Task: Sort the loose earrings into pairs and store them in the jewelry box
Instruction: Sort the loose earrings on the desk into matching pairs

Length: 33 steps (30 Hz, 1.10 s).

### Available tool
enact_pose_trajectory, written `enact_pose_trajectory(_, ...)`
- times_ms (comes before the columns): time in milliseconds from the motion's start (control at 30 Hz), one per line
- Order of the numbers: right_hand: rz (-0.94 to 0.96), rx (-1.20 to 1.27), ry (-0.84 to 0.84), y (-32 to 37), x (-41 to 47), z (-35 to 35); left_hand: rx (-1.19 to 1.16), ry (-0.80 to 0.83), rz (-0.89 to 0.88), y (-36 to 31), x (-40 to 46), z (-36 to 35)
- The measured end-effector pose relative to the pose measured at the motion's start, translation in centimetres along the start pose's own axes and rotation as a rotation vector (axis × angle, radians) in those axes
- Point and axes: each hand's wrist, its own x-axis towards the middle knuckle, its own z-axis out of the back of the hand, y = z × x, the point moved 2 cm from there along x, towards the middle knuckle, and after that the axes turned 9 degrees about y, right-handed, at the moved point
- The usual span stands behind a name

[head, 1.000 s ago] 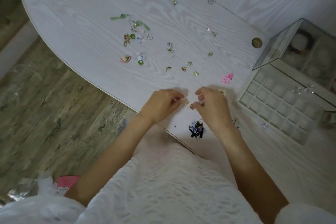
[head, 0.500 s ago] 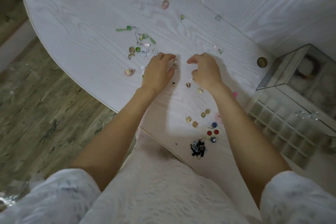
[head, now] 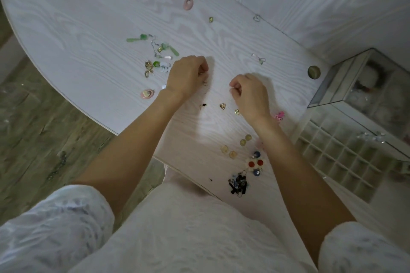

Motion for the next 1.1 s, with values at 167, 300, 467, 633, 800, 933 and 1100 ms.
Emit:
enact_pose_trajectory(167, 0.070, -0.093, -0.067, 0.4, -1.0, -0.2, -0.132, -0.087, -0.219, -1.6, -2.3, 0.6)
enact_pose_trajectory(300, 0.091, 0.097, -0.101, 0.9, -3.4, 0.7, -0.357, -0.076, -0.224, -2.9, -6.7, -0.1)
enact_pose_trajectory(467, 0.025, 0.195, -0.007, 1.5, -9.5, 0.5, -0.444, 0.024, -0.123, -2.7, -12.6, -3.9)
enact_pose_trajectory(633, -0.071, 0.133, 0.098, 1.6, -14.5, -3.4, -0.290, 0.090, -0.080, -2.3, -16.4, -6.8)
enact_pose_trajectory(800, -0.073, -0.013, 0.093, 1.9, -16.2, -5.0, -0.195, 0.048, -0.090, -2.8, -18.0, -8.1)
enact_pose_trajectory(933, -0.036, -0.134, 0.066, 2.2, -16.4, -5.0, -0.144, -0.003, -0.090, -2.7, -18.5, -8.8)
enact_pose_trajectory(1100, 0.006, -0.074, -0.016, 2.3, -17.6, -4.0, -0.091, 0.010, -0.117, -1.9, -19.4, -8.7)
